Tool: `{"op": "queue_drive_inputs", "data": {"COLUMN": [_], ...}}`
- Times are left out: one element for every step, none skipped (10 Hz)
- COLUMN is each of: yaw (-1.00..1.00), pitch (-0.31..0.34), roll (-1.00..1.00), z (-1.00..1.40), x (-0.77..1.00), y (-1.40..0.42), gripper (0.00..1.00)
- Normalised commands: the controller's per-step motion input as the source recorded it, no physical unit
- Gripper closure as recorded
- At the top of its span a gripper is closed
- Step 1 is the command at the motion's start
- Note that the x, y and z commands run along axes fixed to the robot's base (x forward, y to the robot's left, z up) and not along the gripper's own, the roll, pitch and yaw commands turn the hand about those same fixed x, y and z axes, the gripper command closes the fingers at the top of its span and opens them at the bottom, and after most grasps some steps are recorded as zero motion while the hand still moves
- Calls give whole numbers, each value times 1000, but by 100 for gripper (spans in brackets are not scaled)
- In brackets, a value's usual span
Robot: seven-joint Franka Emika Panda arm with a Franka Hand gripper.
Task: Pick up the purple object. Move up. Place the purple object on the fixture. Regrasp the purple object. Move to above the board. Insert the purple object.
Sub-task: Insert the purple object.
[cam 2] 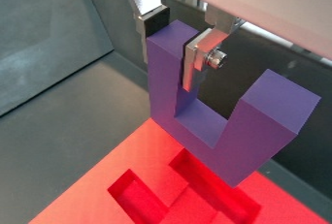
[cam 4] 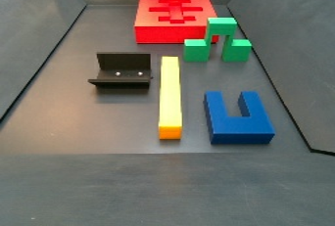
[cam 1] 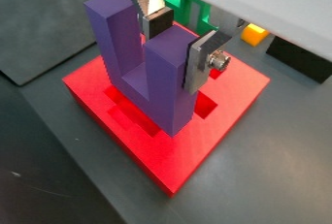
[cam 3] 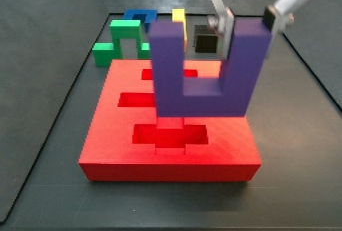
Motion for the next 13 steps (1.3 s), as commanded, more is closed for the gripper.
{"op": "queue_drive_inputs", "data": {"yaw": [0,37,0,0,0,0,23,29,54,51,71,66,11], "pitch": [0,-4,-1,-9,0,0,-11,-61,-86,-83,-121,-127,-116], "roll": [221,207,263,196,67,0,-11,-136,-207,-267,-289,-220,-59], "z": [-446,-414,-360,-309,-266,-197,-154,-137,-143,-66,-80,-51,-37], "x": [0,-100,-183,-171,-114,-80,-46,-66,-63,-114,-109,-160,-211], "y": [3,3,0,0,0,0,0,0,-11,0,0,0,0], "gripper": [100,100,100,100,100,100,100,100,100,100,100,100,100]}}
